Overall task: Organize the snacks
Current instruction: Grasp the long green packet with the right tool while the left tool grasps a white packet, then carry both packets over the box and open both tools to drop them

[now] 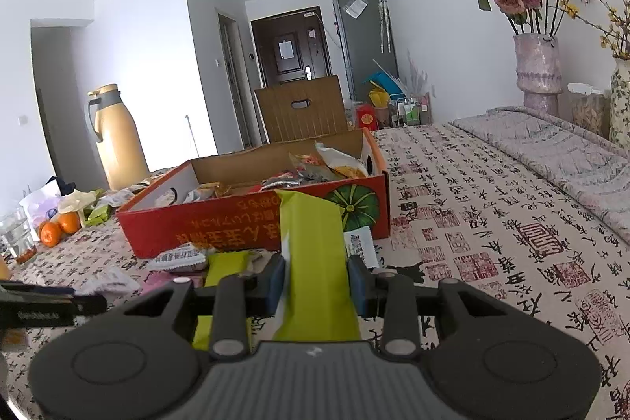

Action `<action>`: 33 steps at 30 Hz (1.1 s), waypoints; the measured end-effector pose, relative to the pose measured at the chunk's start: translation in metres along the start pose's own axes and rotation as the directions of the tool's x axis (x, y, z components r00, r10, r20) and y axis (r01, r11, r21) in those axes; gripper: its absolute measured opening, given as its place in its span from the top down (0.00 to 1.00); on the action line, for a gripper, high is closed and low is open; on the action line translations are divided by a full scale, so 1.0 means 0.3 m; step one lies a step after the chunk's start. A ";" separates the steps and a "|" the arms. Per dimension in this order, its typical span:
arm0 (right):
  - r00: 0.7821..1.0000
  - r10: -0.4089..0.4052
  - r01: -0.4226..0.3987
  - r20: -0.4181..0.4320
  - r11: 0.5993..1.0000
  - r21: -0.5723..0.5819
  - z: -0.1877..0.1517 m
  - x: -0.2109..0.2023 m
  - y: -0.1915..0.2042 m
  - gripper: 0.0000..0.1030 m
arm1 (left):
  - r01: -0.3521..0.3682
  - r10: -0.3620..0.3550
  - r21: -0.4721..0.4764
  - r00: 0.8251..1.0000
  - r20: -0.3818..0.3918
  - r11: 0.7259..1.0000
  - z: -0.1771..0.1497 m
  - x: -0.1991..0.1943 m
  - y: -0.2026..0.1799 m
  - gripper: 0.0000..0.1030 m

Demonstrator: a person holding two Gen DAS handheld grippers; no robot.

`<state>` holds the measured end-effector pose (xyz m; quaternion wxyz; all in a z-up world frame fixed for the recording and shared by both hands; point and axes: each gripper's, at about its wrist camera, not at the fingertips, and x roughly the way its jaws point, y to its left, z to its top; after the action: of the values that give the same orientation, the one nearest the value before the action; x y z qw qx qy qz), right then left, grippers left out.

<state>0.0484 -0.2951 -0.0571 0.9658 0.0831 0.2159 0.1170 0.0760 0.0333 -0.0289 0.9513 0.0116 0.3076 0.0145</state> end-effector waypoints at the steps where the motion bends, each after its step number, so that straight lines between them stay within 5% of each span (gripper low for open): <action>1: 1.000 0.000 0.000 0.002 1.000 -0.002 0.003 -0.001 0.003 0.67 | 0.001 -0.001 0.001 1.000 0.017 1.000 0.010 -0.014 -0.003 0.47; 13: 0.998 0.020 -0.016 0.066 0.999 -0.048 0.100 0.042 0.066 0.67 | 0.031 -0.026 -0.033 0.988 0.154 0.999 0.171 -0.056 -0.051 0.47; 33: 0.994 0.035 -0.023 0.101 0.992 -0.120 0.341 0.353 0.153 0.67 | -0.026 0.042 -0.088 0.983 0.179 0.996 0.457 0.158 -0.071 0.47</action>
<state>0.1776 -0.2346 0.0019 0.9771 0.0345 0.1573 0.1391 0.1951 0.0119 0.0538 0.9746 -0.0225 0.2188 0.0427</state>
